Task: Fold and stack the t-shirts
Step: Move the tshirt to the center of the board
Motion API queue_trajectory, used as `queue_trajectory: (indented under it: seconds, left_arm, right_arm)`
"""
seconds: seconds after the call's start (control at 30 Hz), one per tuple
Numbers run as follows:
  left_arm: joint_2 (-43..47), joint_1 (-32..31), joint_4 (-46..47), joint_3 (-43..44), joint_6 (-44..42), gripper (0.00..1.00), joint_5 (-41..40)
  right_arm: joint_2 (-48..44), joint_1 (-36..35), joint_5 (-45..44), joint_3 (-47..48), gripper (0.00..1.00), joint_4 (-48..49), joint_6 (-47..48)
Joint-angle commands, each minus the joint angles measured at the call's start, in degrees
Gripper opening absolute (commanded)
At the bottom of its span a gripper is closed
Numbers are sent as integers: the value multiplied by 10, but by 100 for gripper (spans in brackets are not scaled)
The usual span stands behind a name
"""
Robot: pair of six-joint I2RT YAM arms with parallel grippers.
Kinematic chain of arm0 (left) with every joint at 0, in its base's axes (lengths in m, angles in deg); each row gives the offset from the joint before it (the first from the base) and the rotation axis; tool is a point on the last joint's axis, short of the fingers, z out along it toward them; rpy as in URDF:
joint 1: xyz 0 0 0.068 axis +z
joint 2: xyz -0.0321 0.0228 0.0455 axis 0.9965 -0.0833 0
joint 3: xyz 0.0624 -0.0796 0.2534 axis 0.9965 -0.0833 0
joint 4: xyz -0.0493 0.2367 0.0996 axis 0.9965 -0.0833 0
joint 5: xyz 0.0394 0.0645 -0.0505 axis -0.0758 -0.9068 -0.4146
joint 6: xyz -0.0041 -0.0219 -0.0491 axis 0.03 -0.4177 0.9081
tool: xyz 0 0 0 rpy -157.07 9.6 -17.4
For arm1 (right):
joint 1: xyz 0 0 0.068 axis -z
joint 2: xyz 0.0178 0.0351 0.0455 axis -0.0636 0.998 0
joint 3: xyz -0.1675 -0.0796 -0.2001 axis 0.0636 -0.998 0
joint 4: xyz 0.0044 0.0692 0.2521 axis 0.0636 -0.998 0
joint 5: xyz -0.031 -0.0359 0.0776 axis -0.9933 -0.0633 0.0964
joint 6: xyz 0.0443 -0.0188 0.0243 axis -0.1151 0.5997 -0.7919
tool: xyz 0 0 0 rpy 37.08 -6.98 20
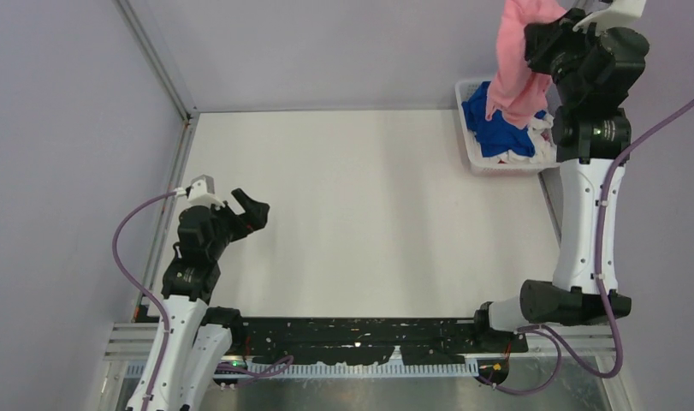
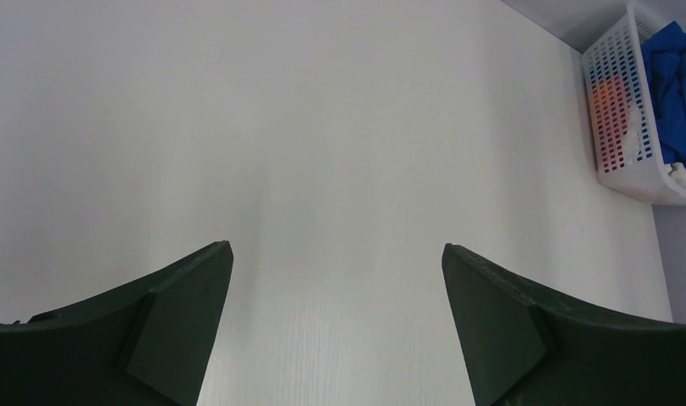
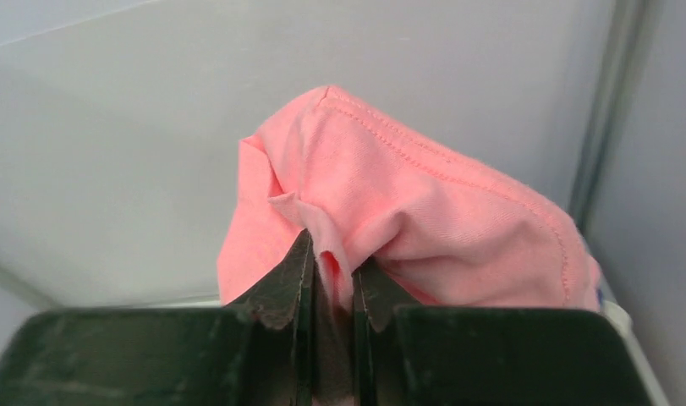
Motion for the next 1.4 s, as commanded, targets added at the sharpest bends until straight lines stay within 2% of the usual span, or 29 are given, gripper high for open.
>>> queue_trajectory:
  seconds: [0.0, 0.13, 0.27, 0.4, 0.47, 0.5, 0.57, 0.6, 0.63, 0.67, 0.7, 0.73, 0.77, 0.8, 0.83, 0.87, 0.9, 1.13, 1.27, 1.37]
  left_arm:
    - [-3, 0, -12, 31, 19, 99, 18]
    - [5, 0, -41, 34, 33, 99, -5]
    - [28, 0, -69, 35, 44, 99, -33]
    - [57, 0, -88, 31, 54, 99, -54]
    - [67, 0, -96, 29, 59, 99, -68]
    - [69, 0, -101, 29, 61, 99, -74]
    - [69, 0, -107, 29, 64, 99, -78]
    - [65, 0, -108, 30, 65, 99, -76]
    - [61, 0, -109, 30, 64, 99, -73]
    - [54, 0, -108, 30, 64, 99, -69]
    - [46, 0, -107, 31, 64, 99, -65]
    - [37, 0, -107, 31, 65, 99, -62]
    - [27, 0, -105, 30, 67, 99, -56]
    - [16, 0, -102, 28, 70, 99, -51]
    - [6, 0, -95, 27, 73, 99, -36]
    - [-5, 0, -86, 24, 75, 99, -18]
    - [-15, 0, -77, 22, 77, 99, -5]
    - [-117, -10, -29, 7, 77, 99, 58]
    - [-199, -53, -7, 16, 79, 99, 48]
    - [-284, -100, -23, 51, 79, 99, 10]
  right_arm:
    - [-37, -87, 131, -8, 5, -6, 8]
    - [-77, -198, 163, -38, 5, 0, 27]
    - [-101, -279, 273, -105, 6, 54, -18]
    - [-131, -324, 382, -240, 8, 172, -103]
    - [-156, -328, 388, -346, 10, 257, -135]
    - [-165, -327, 377, -416, 12, 282, -133]
    - [-191, -327, 304, -509, 16, 256, -107]
    - [-203, -326, 225, -537, 18, 242, -85]
    - [-206, -322, 175, -589, 25, 197, -79]
    - [-208, -319, 86, -609, 32, 176, -68]
    - [-206, -308, 41, -640, 46, 133, -64]
    - [-199, -302, -46, -648, 56, 111, -62]
    - [-196, -294, -88, -653, 60, 68, -61]
    - [-192, -291, -163, -652, 71, 46, -60]
    - [-193, -290, -192, -645, 76, 6, -61]
    - [-199, -290, -229, -641, 91, -6, -60]
    - [-205, -291, -239, -641, 98, -17, -58]
    - [-281, -335, -131, -698, 95, 17, -60]
    - [-287, -362, -106, -718, 95, 49, -47]
    - [-251, -380, -113, -695, 96, 67, -38]
